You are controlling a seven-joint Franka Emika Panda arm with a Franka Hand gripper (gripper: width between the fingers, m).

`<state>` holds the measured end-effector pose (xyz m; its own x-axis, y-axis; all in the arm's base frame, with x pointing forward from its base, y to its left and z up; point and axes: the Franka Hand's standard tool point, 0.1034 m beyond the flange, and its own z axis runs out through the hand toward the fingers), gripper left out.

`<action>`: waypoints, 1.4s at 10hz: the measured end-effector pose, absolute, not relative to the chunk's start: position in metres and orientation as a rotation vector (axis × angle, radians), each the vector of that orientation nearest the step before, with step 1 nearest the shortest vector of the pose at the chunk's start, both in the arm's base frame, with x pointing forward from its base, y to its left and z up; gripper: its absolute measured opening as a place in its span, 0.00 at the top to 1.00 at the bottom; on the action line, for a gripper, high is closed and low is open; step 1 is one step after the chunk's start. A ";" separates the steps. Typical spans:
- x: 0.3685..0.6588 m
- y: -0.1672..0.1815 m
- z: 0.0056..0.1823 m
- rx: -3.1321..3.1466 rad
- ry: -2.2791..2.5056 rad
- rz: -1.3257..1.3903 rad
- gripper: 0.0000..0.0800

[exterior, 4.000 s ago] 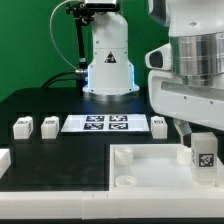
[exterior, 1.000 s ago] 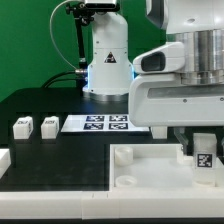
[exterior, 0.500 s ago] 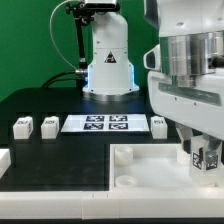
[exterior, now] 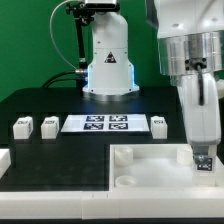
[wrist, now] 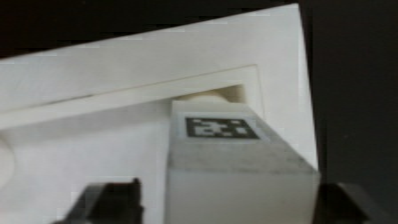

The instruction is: Assemble one leg

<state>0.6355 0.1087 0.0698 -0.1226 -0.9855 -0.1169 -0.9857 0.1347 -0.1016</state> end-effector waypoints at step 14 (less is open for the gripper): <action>0.638 0.113 0.071 -2.857 1.098 -0.114 0.64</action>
Offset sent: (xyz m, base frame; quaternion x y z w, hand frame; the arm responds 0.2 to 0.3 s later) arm 0.0000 0.0000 0.0000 0.0000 0.0000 -0.2667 0.9638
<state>0.6375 0.1134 0.0713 0.7405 -0.6708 0.0410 -0.6650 -0.7402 -0.0995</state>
